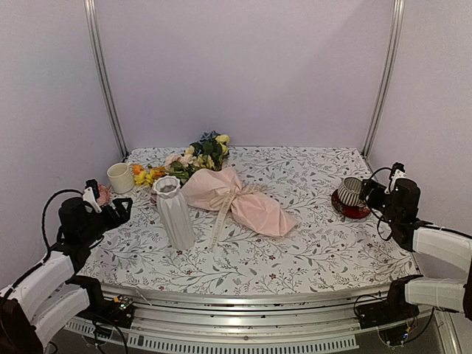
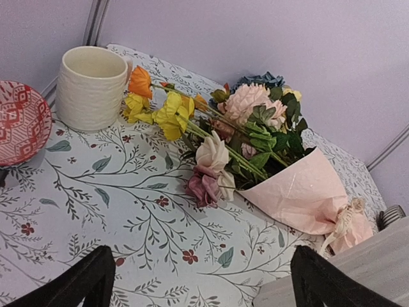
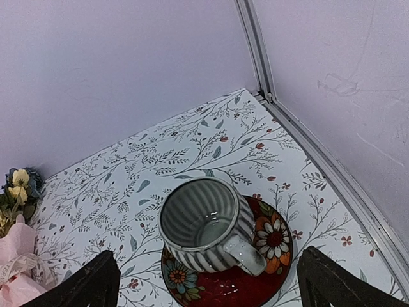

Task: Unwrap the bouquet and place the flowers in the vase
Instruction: Move the vase to the center of the board.

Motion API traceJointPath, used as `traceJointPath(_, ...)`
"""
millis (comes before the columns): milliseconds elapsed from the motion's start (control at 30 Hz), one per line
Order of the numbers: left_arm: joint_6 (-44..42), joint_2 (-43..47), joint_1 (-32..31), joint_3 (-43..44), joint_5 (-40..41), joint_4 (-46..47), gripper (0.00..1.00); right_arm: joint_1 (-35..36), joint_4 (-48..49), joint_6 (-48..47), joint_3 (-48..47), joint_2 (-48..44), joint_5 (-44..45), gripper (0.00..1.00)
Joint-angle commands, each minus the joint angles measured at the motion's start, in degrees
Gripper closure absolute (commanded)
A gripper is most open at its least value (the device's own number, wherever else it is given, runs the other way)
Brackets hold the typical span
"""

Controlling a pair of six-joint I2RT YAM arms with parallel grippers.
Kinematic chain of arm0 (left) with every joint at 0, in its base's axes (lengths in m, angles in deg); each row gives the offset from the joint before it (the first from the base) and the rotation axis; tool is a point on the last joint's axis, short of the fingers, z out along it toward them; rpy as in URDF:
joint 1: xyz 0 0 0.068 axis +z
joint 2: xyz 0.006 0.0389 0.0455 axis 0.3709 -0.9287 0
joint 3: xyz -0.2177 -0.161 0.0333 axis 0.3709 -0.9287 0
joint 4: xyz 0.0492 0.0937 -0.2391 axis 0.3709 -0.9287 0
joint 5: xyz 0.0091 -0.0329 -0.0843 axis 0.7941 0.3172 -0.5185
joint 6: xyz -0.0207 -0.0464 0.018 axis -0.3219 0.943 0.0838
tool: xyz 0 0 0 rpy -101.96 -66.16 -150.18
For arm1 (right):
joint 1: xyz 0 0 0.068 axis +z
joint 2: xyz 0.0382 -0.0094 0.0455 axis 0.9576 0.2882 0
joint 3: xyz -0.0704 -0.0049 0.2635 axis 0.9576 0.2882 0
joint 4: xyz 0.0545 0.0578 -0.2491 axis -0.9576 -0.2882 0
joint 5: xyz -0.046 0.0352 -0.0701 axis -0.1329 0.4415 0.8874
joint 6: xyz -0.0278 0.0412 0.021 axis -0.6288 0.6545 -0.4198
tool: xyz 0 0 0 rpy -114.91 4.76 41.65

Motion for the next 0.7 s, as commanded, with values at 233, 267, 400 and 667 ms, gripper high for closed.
traceJointPath(233, 2.3, 1.0, 0.4, 6.0, -4.5, -3.1, 0.02, 0.3, 2.3, 0.5, -0.4, 1.0, -7.7, 0.01)
traceJointPath(267, 2.3, 0.9, 0.4, 7.5, -4.1, -5.6, 0.02, 0.3, 2.5, 0.4, -0.4, 1.5, -8.1, 0.01)
traceJointPath(400, 1.4, -1.1, 0.4, 15.2, -2.8, -14.7, 0.02, 0.3, 3.0, -0.1, -0.4, 2.8, -8.9, 0.01)
traceJointPath(667, 0.8, -6.0, 0.2, 27.2, -13.0, -24.3, 0.04, 0.2, 3.9, -0.1, -0.8, 4.3, -10.1, 0.01)
